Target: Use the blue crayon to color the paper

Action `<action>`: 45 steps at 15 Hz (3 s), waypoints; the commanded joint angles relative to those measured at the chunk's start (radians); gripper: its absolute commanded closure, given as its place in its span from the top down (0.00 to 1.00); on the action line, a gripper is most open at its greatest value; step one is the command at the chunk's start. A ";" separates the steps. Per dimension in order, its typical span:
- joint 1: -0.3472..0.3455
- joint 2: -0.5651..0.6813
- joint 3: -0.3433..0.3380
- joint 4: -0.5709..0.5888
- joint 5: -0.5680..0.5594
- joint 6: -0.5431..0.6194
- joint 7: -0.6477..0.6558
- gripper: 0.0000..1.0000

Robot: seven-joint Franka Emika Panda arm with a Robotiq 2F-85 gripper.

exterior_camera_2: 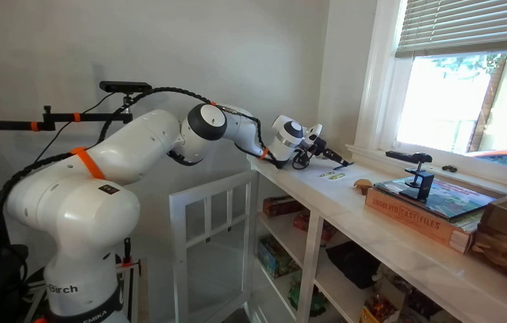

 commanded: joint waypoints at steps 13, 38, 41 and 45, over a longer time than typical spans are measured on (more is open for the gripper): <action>0.001 0.017 0.007 0.017 0.023 -0.058 0.048 0.52; -0.208 -0.318 0.332 0.088 0.507 -0.520 -0.296 1.00; -0.214 -0.353 0.340 0.068 0.507 -0.590 -0.347 1.00; -0.225 -0.386 0.359 0.039 0.510 -0.582 -0.446 1.00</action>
